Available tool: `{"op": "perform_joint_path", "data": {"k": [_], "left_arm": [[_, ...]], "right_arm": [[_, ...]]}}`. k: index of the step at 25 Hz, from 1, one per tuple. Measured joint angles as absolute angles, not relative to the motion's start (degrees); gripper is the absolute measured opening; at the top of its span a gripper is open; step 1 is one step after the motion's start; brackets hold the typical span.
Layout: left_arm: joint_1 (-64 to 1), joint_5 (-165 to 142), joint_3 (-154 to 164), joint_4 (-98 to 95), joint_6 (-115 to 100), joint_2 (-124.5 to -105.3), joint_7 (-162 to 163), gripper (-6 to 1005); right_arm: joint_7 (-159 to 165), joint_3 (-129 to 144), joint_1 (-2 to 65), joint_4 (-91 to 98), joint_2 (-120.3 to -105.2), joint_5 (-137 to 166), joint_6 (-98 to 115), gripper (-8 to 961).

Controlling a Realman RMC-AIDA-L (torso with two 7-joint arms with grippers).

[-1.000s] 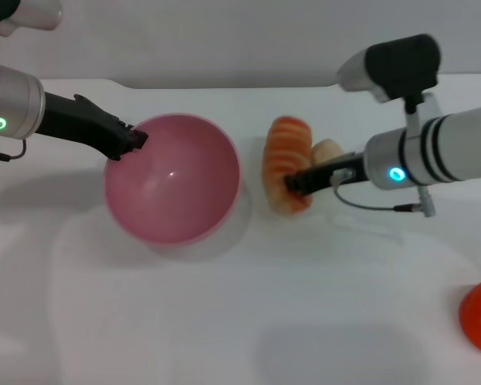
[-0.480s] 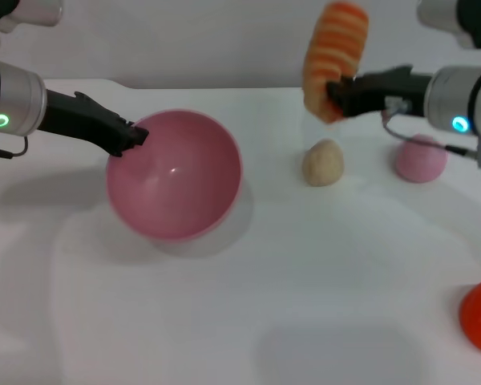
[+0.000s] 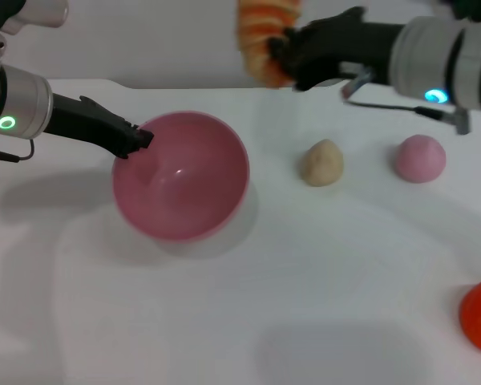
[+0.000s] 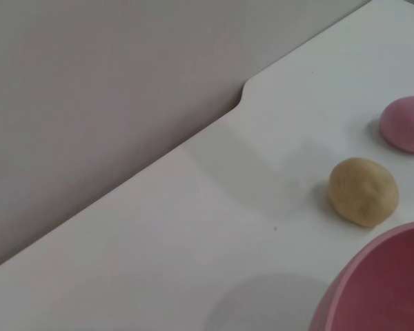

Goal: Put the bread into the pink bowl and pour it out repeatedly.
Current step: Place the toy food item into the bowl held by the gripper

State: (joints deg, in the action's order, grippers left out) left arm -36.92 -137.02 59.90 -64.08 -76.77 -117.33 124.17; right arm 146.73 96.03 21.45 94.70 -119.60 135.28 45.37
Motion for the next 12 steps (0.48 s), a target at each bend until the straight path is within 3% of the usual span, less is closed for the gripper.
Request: {"op": "perform_joint_path", "data": {"k": [12], "left_arm": [[-38.0, -137.0, 59.8, -63.1, -75.1, -117.11, 125.1, 65]], "right_arm": [[146.0, 105.8, 23.6, 93.4, -119.62, 135.0, 46.3, 105]]}}
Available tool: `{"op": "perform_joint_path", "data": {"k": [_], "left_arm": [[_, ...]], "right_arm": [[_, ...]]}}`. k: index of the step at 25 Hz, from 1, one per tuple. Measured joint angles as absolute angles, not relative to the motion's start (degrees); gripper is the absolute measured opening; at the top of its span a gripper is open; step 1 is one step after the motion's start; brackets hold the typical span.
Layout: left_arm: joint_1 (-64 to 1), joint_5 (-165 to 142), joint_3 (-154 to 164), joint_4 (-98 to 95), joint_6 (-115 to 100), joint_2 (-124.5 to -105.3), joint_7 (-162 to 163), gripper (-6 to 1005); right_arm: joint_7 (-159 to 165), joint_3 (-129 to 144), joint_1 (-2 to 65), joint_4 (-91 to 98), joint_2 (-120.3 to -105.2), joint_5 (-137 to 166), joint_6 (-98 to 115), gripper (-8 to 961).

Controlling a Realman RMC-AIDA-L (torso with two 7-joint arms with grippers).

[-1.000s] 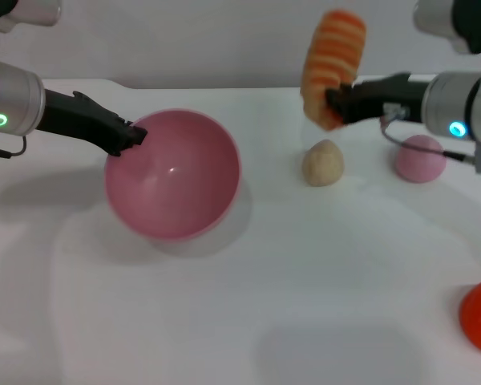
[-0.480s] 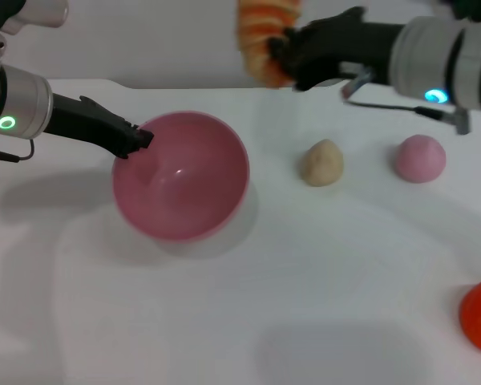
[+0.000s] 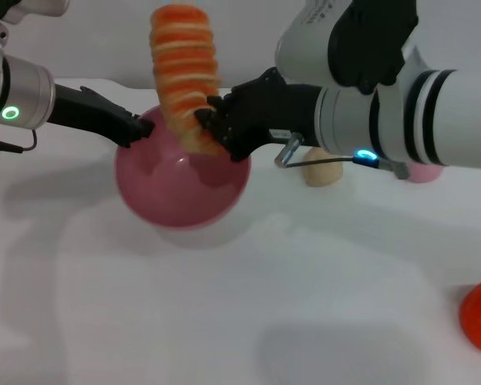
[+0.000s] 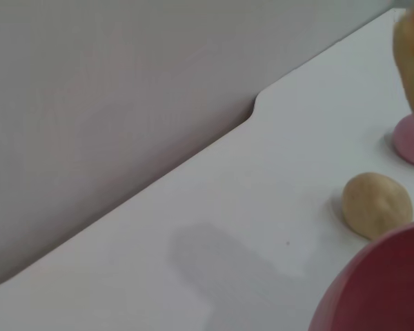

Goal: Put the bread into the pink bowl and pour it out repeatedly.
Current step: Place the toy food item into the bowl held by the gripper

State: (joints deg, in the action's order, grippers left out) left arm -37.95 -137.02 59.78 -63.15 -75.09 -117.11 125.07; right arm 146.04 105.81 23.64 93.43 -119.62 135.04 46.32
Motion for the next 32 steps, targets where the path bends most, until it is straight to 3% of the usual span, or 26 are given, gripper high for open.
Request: {"op": "perform_joint_path", "data": {"k": [10, 16, 21, 29, 32], "left_arm": [[-38.6, -137.0, 60.0, -62.6, -74.8, -117.00, 125.1, 65], [-38.8, -137.0, 60.0, -62.5, -74.8, -116.95, 125.1, 65], [-39.0, -138.6, 60.0, -62.4, -74.7, -117.30, 125.1, 65], [-39.0, -139.1, 60.0, -62.0, -74.1, -117.40, 125.1, 66], [-39.0, -139.1, 60.0, -61.7, -73.9, -117.55, 125.1, 66]], "right_arm": [[146.0, 106.9, 24.7, 91.3, -119.37, 134.9, 46.4, 103], [146.0, 107.0, 25.0, 91.1, -119.28, 135.1, 46.8, 250], [145.9, 106.9, 24.9, 91.2, -119.27, 135.2, 46.8, 454], [139.5, 107.1, 23.3, 94.1, -119.59, 134.8, 43.6, 639], [138.8, 107.0, 22.5, 93.2, -119.70, 134.8, 37.8, 639]]}}
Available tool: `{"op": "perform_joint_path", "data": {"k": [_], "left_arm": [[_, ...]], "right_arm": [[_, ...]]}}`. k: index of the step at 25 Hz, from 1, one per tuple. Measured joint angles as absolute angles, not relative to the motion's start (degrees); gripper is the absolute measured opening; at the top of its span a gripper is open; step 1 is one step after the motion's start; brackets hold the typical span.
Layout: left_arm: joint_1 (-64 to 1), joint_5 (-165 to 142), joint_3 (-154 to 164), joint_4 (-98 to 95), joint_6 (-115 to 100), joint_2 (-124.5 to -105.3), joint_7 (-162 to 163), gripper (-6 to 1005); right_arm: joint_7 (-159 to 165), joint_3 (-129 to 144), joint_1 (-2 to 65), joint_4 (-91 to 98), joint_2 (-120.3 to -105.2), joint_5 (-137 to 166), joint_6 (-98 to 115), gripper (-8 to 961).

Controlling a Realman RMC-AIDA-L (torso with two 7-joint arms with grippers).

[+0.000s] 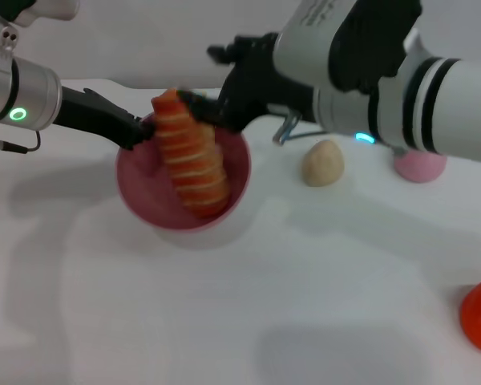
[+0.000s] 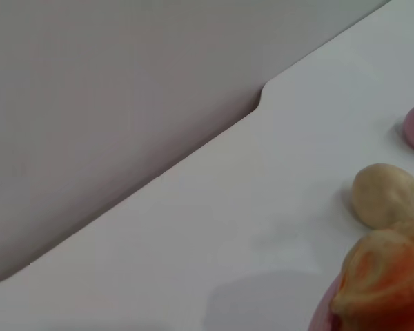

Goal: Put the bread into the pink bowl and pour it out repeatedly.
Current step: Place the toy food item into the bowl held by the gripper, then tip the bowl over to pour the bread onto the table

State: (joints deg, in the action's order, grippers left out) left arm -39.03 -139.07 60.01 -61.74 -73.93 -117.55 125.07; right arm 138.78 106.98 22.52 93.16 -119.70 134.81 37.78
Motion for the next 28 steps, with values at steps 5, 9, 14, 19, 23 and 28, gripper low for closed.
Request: {"op": "perform_joint_path", "data": {"k": [5, 9, 14, 19, 23, 28], "left_arm": [[-39.1, -138.8, 60.0, -61.1, -73.6, -117.68, 125.1, 66], [-39.1, -138.6, 60.1, -60.3, -72.8, -117.80, 125.5, 66], [-39.1, -138.4, 61.0, -59.8, -71.7, -117.89, 127.0, 66], [-39.2, -136.2, 62.3, -59.8, -71.0, -117.93, 128.0, 66], [-39.1, -132.7, 63.8, -59.8, -70.1, -117.94, 128.0, 66], [-38.6, -129.7, 66.1, -60.1, -68.9, -117.94, 128.1, 66]], "right_arm": [[138.8, 107.3, 20.4, 89.3, -119.78, 134.4, 24.1, 639], [139.0, 108.4, 18.0, 86.7, -119.80, 133.5, 12.8, 639], [139.9, 109.8, 15.4, 83.5, -119.80, 130.2, -2.0, 639], [141.8, 109.8, 15.3, 80.7, -119.59, 130.0, -7.8, 640], [142.7, 110.1, 14.8, 77.3, -119.44, 130.1, -15.8, 640], [143.4, 109.9, 14.1, 72.1, -119.13, 130.2, -26.7, 640]]}}
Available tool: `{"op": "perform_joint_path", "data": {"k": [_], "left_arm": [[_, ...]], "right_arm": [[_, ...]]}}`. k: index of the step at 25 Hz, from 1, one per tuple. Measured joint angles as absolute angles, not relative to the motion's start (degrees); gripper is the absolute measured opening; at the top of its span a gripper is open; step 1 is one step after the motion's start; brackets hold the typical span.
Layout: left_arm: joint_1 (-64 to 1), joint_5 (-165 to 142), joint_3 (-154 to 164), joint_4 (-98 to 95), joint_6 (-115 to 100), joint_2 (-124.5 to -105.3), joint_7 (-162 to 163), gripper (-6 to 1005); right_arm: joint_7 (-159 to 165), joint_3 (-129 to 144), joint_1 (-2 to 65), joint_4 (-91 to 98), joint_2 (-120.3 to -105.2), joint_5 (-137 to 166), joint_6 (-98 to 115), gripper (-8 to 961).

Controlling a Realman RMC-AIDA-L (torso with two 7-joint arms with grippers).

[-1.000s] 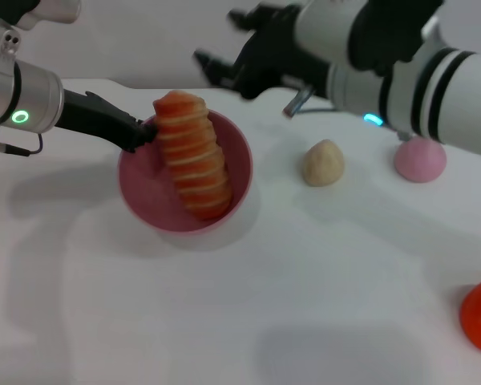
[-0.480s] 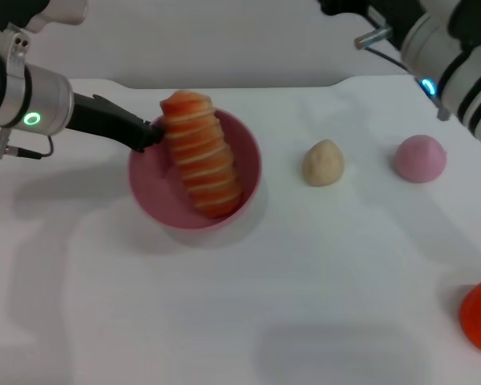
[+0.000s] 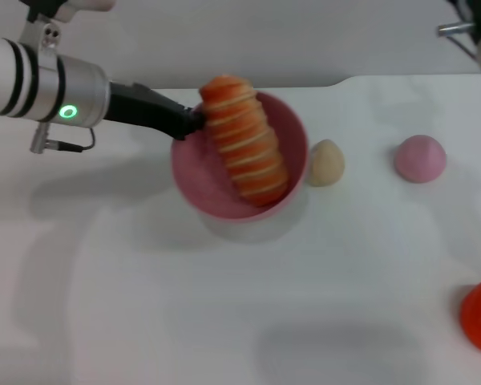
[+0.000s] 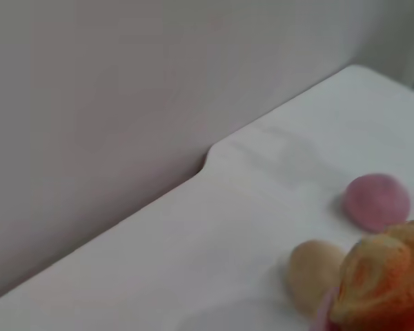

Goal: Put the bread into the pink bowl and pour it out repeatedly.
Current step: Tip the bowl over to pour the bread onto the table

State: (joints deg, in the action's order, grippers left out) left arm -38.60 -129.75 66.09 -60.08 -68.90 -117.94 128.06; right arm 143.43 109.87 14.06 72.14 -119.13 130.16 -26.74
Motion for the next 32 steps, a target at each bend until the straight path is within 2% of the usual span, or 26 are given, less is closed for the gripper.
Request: {"op": "perform_joint_path", "data": {"k": [8, 24, 32], "left_arm": [[-38.0, -121.5, 79.8, -60.4, -57.3, -118.11, 128.0, 67], [-36.4, -119.1, 100.6, -59.8, -28.3, -118.20, 127.4, 67], [-33.6, -124.1, 109.7, -59.0, -7.7, -118.44, 127.2, 67]], "right_arm": [[146.9, 106.1, 12.0, 63.4, -118.76, 130.2, -41.9, 640], [151.6, 96.7, 9.1, 54.4, -118.98, 129.8, -49.8, 640], [152.0, 96.4, 9.3, 51.6, -119.00, 129.8, -51.1, 640]]}}
